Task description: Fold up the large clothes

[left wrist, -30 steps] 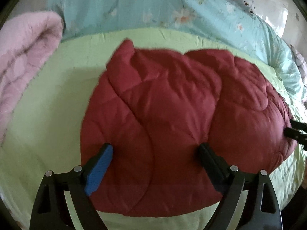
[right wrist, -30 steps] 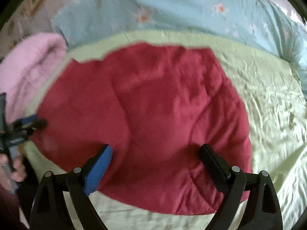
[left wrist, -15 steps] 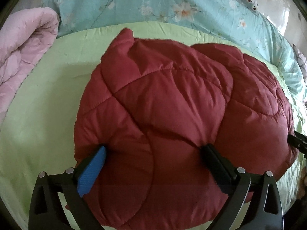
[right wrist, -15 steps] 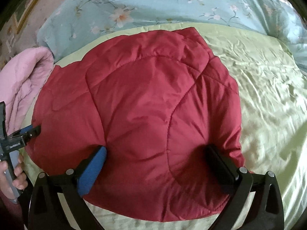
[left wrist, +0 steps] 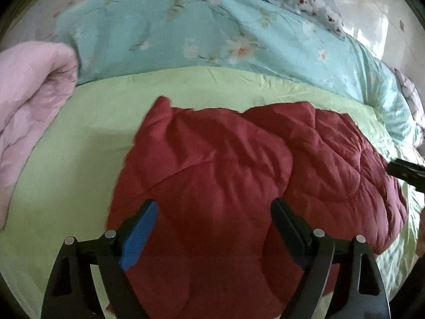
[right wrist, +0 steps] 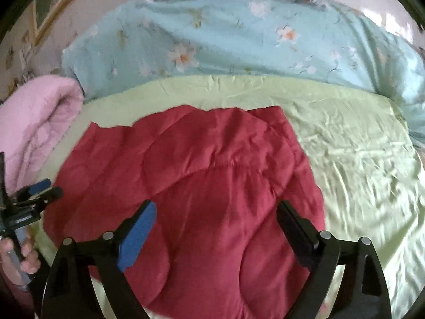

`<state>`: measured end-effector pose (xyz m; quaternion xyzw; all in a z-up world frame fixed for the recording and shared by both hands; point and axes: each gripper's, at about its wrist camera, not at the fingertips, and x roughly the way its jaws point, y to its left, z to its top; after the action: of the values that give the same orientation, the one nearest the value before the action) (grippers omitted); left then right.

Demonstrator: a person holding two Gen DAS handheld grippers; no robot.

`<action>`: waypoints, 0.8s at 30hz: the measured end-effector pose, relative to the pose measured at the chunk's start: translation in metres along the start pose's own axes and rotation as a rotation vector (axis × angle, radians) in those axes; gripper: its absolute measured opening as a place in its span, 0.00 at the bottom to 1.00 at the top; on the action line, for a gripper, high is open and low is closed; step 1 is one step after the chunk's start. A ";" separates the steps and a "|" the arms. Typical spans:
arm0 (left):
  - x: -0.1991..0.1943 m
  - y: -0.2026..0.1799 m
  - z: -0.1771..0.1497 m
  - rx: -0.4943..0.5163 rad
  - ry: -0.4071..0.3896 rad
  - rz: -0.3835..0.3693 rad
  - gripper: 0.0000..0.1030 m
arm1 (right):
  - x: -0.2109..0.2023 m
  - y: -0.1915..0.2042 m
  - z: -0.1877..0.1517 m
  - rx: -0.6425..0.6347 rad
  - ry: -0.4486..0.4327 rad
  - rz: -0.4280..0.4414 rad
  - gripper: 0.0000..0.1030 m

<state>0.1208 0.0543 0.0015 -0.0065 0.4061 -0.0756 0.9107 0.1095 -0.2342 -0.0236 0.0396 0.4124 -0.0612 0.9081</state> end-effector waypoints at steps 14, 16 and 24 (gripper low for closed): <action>0.075 0.007 0.020 -0.001 0.146 0.018 0.93 | 0.084 -0.036 0.005 0.101 0.163 0.052 0.91; 0.077 0.004 0.022 0.002 0.148 0.029 0.93 | 0.083 -0.036 0.006 0.099 0.162 0.051 0.91; 0.068 -0.009 0.021 0.009 0.144 0.081 0.93 | 0.066 -0.032 0.007 0.096 0.125 0.038 0.91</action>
<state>0.1802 0.0347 -0.0337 0.0193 0.4702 -0.0407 0.8814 0.1530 -0.2716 -0.0696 0.0945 0.4643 -0.0609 0.8785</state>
